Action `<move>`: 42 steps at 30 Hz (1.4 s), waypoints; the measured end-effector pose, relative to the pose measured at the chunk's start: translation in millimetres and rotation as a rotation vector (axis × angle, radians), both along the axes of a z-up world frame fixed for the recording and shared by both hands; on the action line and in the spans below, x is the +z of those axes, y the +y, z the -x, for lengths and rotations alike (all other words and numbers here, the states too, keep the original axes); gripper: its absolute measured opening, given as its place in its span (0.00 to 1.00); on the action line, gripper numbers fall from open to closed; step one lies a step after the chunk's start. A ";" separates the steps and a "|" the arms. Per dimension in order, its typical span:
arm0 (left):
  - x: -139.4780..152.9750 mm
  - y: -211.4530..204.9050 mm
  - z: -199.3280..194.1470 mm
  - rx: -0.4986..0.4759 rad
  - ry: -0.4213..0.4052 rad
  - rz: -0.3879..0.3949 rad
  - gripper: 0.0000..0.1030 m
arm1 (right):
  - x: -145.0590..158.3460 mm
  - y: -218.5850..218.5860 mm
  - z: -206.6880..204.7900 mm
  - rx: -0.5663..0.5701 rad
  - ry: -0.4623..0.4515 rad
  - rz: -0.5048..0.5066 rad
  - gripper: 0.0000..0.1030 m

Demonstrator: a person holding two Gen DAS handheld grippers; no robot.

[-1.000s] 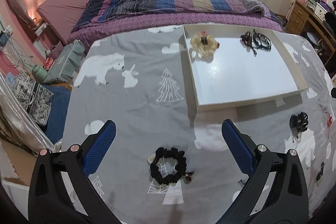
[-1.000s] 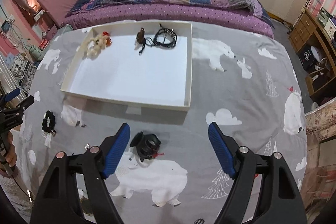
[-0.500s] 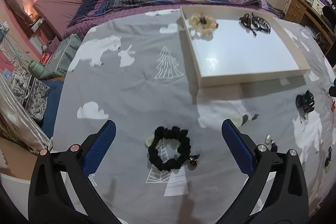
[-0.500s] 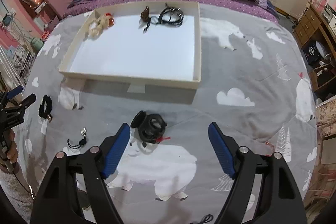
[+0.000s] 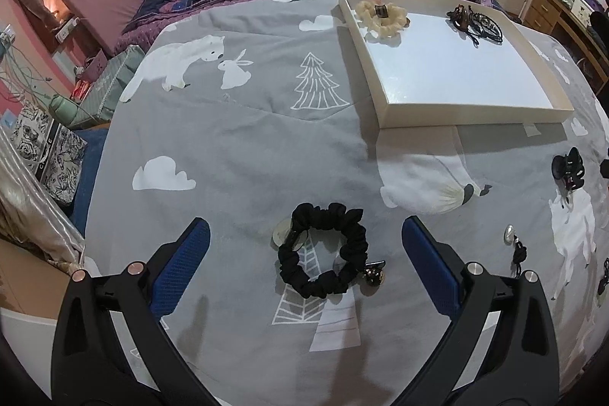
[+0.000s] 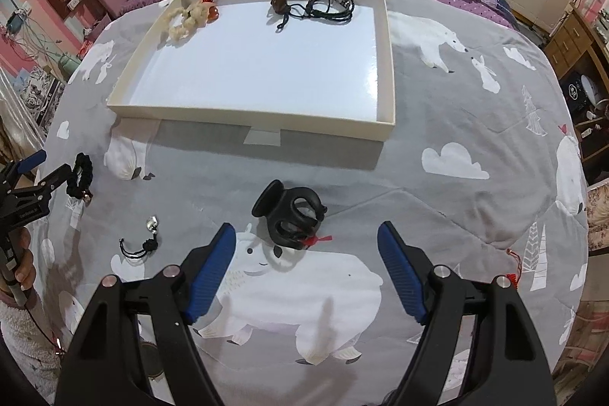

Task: Organize jewelry
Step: 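Grasp the black scrunchie with the left tool while the right tool grasps the black claw clip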

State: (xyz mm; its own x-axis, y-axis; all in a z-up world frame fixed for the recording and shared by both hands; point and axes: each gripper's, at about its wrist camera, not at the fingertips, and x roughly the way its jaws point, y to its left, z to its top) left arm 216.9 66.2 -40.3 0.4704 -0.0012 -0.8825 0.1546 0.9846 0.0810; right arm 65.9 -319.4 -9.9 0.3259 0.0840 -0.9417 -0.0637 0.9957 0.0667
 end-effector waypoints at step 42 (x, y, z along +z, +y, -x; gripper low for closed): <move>-40.0 -13.7 -11.4 -0.060 0.084 0.016 0.46 | -62.0 23.5 -23.0 -0.005 0.050 0.007 0.58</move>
State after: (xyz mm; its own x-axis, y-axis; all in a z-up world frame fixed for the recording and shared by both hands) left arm 228.3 52.5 -80.3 0.3937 -0.0415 -0.9183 0.2193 0.9744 0.0500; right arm 88.9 -295.9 -71.9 0.2787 0.0760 -0.9574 -0.0555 0.9965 0.0629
